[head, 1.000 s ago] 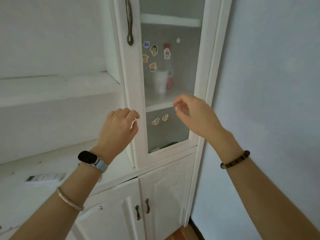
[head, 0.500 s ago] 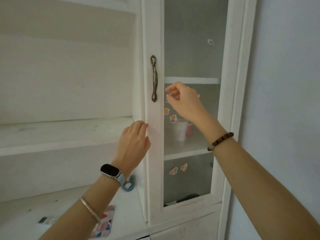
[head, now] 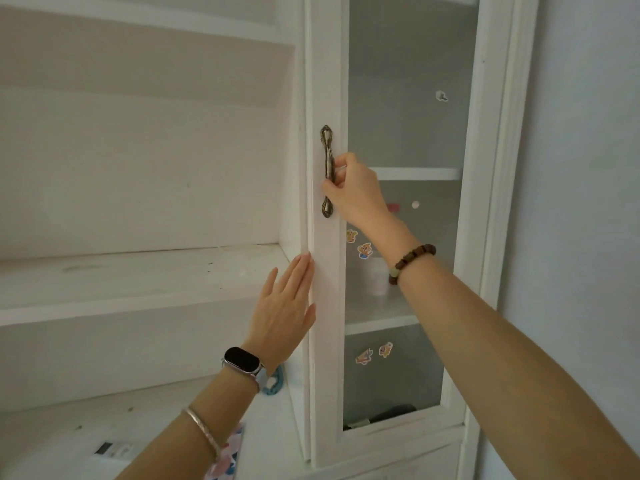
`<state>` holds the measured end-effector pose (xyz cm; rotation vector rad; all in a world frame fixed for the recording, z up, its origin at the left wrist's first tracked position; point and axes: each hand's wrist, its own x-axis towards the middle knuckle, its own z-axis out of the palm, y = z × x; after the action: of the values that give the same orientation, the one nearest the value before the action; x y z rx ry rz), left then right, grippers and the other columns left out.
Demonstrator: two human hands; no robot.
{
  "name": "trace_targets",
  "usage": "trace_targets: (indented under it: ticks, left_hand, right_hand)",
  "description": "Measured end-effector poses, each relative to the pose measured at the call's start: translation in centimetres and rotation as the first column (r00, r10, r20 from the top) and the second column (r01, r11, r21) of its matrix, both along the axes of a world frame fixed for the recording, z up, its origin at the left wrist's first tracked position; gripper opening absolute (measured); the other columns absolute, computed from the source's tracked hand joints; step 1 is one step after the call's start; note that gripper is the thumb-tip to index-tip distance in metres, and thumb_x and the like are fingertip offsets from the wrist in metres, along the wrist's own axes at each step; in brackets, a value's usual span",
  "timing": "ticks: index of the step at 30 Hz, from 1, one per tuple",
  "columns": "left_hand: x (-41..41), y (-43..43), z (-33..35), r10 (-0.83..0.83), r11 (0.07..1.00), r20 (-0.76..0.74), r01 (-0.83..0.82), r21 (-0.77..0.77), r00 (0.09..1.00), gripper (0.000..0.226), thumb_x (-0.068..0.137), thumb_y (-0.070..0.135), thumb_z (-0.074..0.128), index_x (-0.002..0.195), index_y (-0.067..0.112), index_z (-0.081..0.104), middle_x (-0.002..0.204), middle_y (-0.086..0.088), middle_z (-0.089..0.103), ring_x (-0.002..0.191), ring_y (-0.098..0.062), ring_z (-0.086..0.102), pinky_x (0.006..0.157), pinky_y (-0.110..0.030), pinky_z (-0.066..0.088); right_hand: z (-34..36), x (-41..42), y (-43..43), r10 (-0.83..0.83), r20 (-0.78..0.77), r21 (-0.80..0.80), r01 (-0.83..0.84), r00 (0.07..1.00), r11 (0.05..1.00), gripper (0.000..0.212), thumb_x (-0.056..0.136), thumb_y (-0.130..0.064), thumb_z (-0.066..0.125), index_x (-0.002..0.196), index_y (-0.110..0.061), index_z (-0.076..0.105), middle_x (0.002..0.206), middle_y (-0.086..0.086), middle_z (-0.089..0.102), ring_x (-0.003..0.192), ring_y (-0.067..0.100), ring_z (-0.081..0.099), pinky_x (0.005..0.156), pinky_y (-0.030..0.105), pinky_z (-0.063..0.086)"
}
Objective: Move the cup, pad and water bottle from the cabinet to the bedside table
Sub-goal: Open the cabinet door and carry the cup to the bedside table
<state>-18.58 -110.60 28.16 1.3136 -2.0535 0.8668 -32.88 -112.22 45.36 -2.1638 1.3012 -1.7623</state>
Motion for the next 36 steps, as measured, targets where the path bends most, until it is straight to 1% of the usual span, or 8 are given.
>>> trace_targets:
  ticks: [8,14,17,24,27,30,34,36]
  left_hand:
    - [-0.4,0.3,-0.6,-0.027,0.998,-0.040,0.030,0.057,0.999,0.071,0.091,0.034,0.048,0.147,0.003,0.018,0.155,-0.013,0.017,0.142,-0.027,0.021,0.111,-0.048,0.029]
    - [-0.6,1.3,-1.3,-0.128,0.987,-0.092,0.136,0.084,0.988,0.077,0.091,0.028,0.050,0.149,0.008,0.004,0.156,-0.012,0.017,0.143,-0.026,0.016,0.112,-0.048,0.027]
    - [-1.1,2.9,-1.6,-0.249,0.966,-0.125,0.255,0.039,0.961,0.078,0.089,0.021,0.055,0.149,0.008,0.007,0.153,-0.012,0.024,0.142,-0.025,0.022,0.113,-0.046,0.028]
    - [-3.4,7.0,-1.9,-0.448,0.894,-0.209,0.444,-0.069,0.870,0.058,0.094,0.022,0.043,0.146,0.007,0.023,0.148,-0.009,0.036,0.137,-0.019,0.032,0.112,-0.040,0.031]
    - [-4.8,8.5,-1.9,-0.506,0.862,-0.214,0.498,-0.092,0.836,0.055,0.095,0.020,0.044,0.145,0.006,0.026,0.147,-0.010,0.038,0.137,-0.020,0.032,0.111,-0.042,0.033]
    - [-6.7,10.0,-2.1,-0.554,0.831,-0.226,0.546,-0.102,0.801,0.057,0.095,0.020,0.048,0.145,0.004,0.026,0.146,-0.013,0.038,0.136,-0.021,0.035,0.109,-0.042,0.035]
    - [-9.5,11.6,-2.0,-0.634,0.771,-0.229,0.626,-0.119,0.738,0.060,0.094,0.018,0.049,0.145,0.004,0.022,0.147,-0.015,0.036,0.136,-0.022,0.035,0.109,-0.041,0.036]
    - [-10.8,12.3,-1.8,-0.673,0.737,-0.225,0.662,-0.134,0.704,0.063,0.091,0.015,0.053,0.145,0.004,0.023,0.149,-0.014,0.033,0.139,-0.021,0.030,0.110,-0.041,0.034]
  right_hand:
    - [0.9,0.0,0.8,-0.115,-0.121,0.032,0.120,0.986,0.992,0.014,0.093,-0.011,0.057,0.104,-0.005,0.054,0.084,0.004,0.059,0.070,0.012,0.052,0.055,0.015,0.040]
    - [0.6,-0.3,2.5,-0.159,-0.079,-0.016,0.158,0.984,0.987,0.016,0.096,-0.017,0.057,0.103,-0.004,0.051,0.077,-0.004,0.050,0.061,0.005,0.045,0.049,0.009,0.041]
    - [0.1,-1.6,4.9,-0.166,-0.085,-0.054,0.162,0.982,0.985,0.018,0.095,-0.022,0.059,0.106,-0.010,0.052,0.080,-0.007,0.051,0.065,0.002,0.047,0.055,0.010,0.042]
    - [-0.2,-4.9,11.7,-0.182,-0.033,-0.007,0.182,0.983,0.983,0.037,0.089,-0.036,0.066,0.114,-0.013,0.052,0.086,-0.009,0.057,0.077,0.008,0.059,0.070,0.018,0.052]
    - [-0.5,-5.9,14.4,-0.205,-0.001,0.018,0.205,0.979,0.979,0.054,0.076,-0.046,0.077,0.113,-0.018,0.049,0.088,-0.010,0.060,0.075,0.002,0.061,0.064,0.015,0.051]
    - [-0.9,-7.0,16.2,-0.240,0.042,0.014,0.240,0.970,0.971,0.058,0.071,-0.044,0.081,0.111,-0.020,0.047,0.086,-0.010,0.059,0.067,-0.001,0.059,0.053,0.008,0.045]
    - [-1.0,-9.5,17.9,-0.302,0.062,-0.003,0.303,0.951,0.953,0.057,0.067,-0.044,0.083,0.109,-0.023,0.051,0.085,-0.009,0.064,0.077,0.005,0.065,0.070,0.020,0.052]
    - [-1.0,-10.9,18.7,-0.311,0.075,0.008,0.312,0.947,0.950,0.055,0.067,-0.041,0.083,0.108,-0.024,0.051,0.084,-0.009,0.064,0.078,0.007,0.065,0.072,0.022,0.053]
